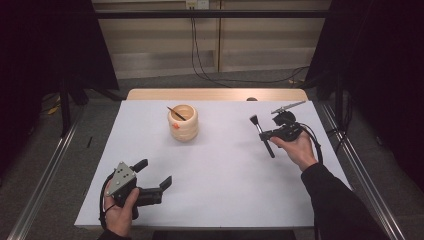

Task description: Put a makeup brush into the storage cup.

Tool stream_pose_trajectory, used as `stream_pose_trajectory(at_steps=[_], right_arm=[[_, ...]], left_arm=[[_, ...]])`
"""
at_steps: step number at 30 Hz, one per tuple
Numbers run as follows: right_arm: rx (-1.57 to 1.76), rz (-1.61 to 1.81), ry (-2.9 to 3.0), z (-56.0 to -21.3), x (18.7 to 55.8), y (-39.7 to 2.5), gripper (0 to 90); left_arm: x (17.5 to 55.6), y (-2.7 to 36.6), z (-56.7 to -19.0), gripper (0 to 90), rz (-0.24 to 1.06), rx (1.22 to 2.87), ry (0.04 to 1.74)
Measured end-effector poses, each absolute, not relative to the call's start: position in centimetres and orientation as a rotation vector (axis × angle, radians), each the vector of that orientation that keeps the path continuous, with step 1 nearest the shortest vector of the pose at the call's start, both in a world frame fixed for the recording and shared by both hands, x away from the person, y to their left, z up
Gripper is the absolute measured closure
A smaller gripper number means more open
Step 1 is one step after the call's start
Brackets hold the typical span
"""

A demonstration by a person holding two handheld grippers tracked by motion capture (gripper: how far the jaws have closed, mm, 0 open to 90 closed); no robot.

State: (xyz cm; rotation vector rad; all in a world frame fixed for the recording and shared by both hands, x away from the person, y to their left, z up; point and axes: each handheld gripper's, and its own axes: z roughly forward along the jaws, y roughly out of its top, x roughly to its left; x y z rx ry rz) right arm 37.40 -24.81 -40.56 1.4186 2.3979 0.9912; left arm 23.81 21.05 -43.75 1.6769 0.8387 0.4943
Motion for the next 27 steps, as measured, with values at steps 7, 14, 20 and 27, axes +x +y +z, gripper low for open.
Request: stream_pose_trajectory(at_steps=[7,14,20,27], right_arm=[[1.302,1.111,2.318,-39.7,36.3,-24.5,80.2],[1.224,1.231,2.260,-39.1,35.7,-24.8,80.2],[1.189,1.321,2.201,-38.8,35.0,-25.2,80.2],[1.169,1.410,2.147,-38.2,34.5,-25.5,80.1]], left_arm=[[23.9,21.1,-43.8,1.5,0.488,1.673,0.834],[23.8,21.1,-43.7,1.5,0.497,1.675,0.838],[23.8,21.1,-43.7,1.5,0.504,1.673,0.838],[23.8,21.1,-43.7,1.5,0.504,1.673,0.836]])
